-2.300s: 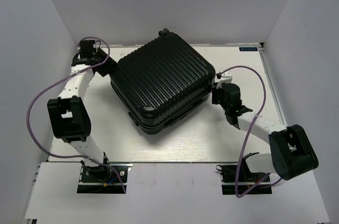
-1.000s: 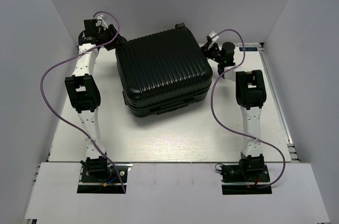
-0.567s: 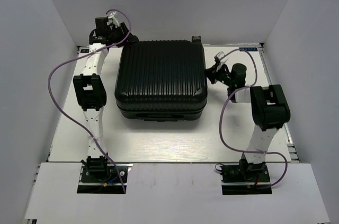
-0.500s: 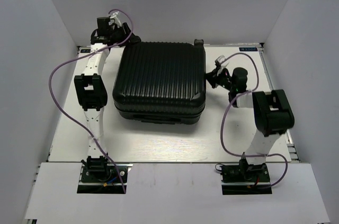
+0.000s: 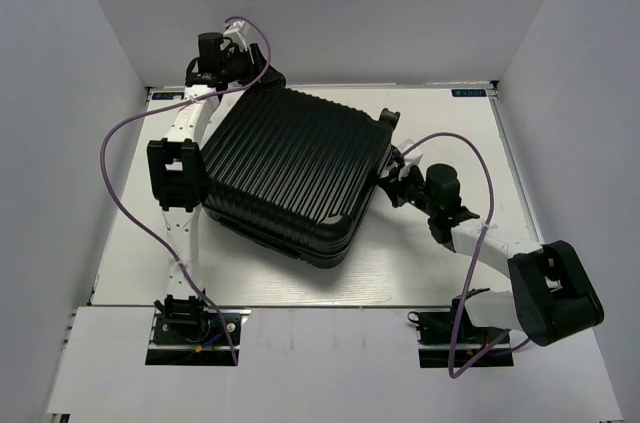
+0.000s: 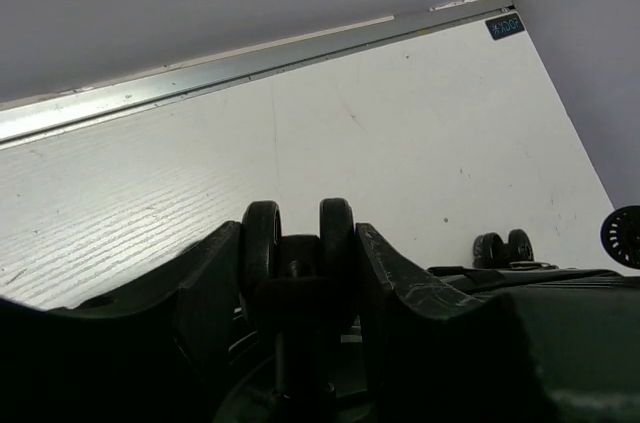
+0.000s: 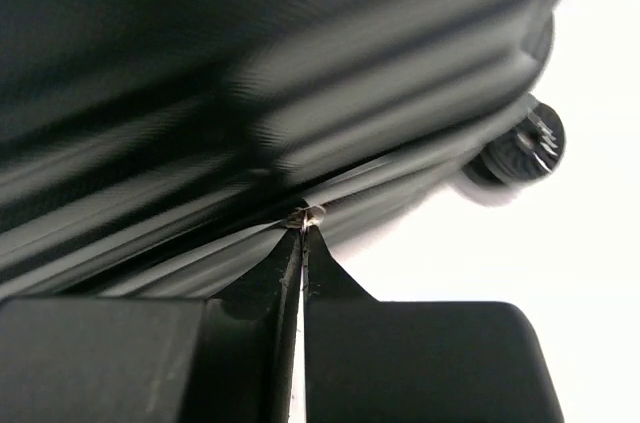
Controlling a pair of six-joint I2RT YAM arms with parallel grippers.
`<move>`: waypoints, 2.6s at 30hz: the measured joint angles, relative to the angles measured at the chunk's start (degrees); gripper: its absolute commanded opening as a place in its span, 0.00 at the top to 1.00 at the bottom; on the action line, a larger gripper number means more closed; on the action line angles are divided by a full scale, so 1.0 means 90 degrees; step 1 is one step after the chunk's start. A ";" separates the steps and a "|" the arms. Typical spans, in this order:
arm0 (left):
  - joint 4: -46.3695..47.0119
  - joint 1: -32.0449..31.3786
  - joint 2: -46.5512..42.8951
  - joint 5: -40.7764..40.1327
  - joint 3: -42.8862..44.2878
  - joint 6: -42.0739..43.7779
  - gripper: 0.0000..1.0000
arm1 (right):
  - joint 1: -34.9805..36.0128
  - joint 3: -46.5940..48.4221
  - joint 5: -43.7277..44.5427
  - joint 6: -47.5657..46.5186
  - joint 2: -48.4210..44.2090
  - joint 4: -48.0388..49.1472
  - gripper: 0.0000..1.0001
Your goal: Pack the luggage
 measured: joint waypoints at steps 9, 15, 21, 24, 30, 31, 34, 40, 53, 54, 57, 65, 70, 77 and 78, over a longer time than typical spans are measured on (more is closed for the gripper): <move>0.0282 -0.0131 -0.0087 -0.0053 -0.0214 0.0155 1.00 | 0.0187 0.0440 0.2611 0.0610 0.0444 -0.0136 1.00; 0.0199 -0.0253 -0.0083 -0.0158 -0.0146 0.0401 1.00 | -0.0141 0.1047 0.2936 0.0495 0.1362 0.0160 1.00; 0.0002 -0.0279 -0.0007 -0.0287 0.0046 0.0644 1.00 | -0.0707 0.0809 0.1656 -0.0282 0.2147 0.2023 1.00; -0.0063 -0.0291 0.0015 -0.0321 0.0109 0.0753 1.00 | -0.1151 0.0877 0.0413 -0.0457 0.2647 0.2788 1.00; -0.0158 -0.0296 0.0041 -0.0330 0.0185 0.0920 1.00 | -0.1834 0.2368 -0.2492 0.0342 0.3966 0.2953 1.00; -0.0165 -0.0296 0.0044 -0.0335 0.0194 0.0925 1.00 | -0.1894 0.2688 -0.2941 0.0821 0.4260 0.3031 1.00; -0.0182 -0.0296 0.0097 -0.0325 0.0267 0.0896 1.00 | -0.1960 0.3623 -0.3988 0.1974 0.5098 0.3262 1.00; -0.0155 -0.0296 0.0299 -0.0078 0.0534 0.0668 1.00 | -0.1909 0.3927 -0.4835 0.2953 0.5472 0.3626 1.00; 0.0493 -0.0374 0.0272 0.0134 0.0279 0.0748 1.00 | -0.1331 0.2883 -0.3140 0.3213 0.5051 0.4226 1.00; 0.0617 -0.0420 0.0272 -0.0005 0.0233 0.0855 1.00 | -0.1248 0.2900 -0.2968 0.3237 0.5068 0.4223 1.00; 0.0945 -0.0505 0.0272 -0.0070 0.0155 0.1005 1.00 | -0.1039 0.3228 -0.2766 0.3298 0.5272 0.4192 1.00; 0.0199 -0.1355 0.0250 -0.0056 -0.0197 0.0969 0.61 | -0.0359 0.3371 -0.1855 0.3220 0.5328 0.4039 0.65; -0.0233 -0.1297 0.0063 -0.0772 -0.0355 0.0537 0.00 | -0.0457 0.2276 -0.0976 0.3177 0.4192 0.4175 0.10; -0.0913 -0.0678 -0.0379 -0.1831 -0.0350 0.0053 0.00 | -0.0821 0.2008 0.0952 0.2902 0.2193 0.2040 0.10; -0.1059 -0.0644 -0.0481 -0.2079 -0.0335 0.0100 0.00 | -0.0852 0.2254 0.1455 0.2827 0.1919 0.1197 0.10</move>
